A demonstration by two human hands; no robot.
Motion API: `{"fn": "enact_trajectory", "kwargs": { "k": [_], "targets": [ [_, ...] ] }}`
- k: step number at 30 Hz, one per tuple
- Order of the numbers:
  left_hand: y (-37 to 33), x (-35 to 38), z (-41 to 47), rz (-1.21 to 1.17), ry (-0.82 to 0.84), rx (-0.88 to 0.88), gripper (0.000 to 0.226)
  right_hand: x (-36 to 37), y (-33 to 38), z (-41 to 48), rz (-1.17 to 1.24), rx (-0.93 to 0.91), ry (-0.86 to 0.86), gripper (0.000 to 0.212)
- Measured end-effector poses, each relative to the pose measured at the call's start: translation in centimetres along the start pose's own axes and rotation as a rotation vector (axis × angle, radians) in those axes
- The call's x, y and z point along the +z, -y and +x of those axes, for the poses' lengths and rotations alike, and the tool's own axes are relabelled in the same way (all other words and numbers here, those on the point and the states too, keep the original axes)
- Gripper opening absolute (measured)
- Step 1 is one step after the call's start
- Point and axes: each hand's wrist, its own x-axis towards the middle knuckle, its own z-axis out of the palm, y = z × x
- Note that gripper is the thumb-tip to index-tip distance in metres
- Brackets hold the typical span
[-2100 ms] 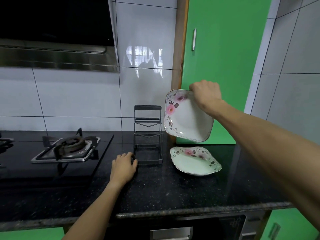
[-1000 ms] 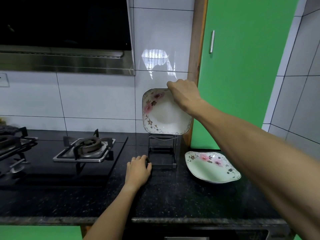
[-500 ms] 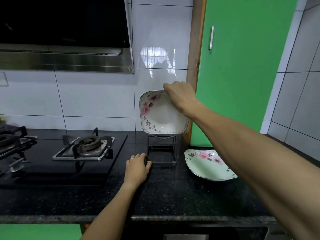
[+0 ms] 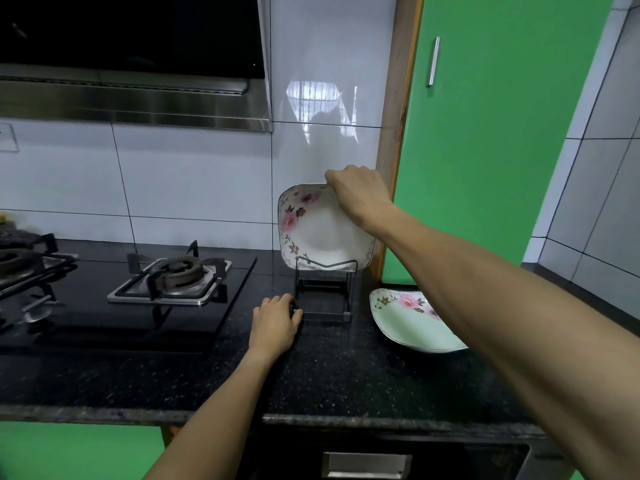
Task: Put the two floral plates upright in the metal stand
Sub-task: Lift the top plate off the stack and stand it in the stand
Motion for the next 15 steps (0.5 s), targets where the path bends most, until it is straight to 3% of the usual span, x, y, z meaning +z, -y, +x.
{"fn": "enact_trajectory", "kwargs": {
  "k": [15],
  "targets": [
    [-0.1,0.2,0.4,-0.005,0.001,-0.013,0.027,1.7,-0.3,-0.5,0.083,0.064,0.011,0.026]
  ]
}}
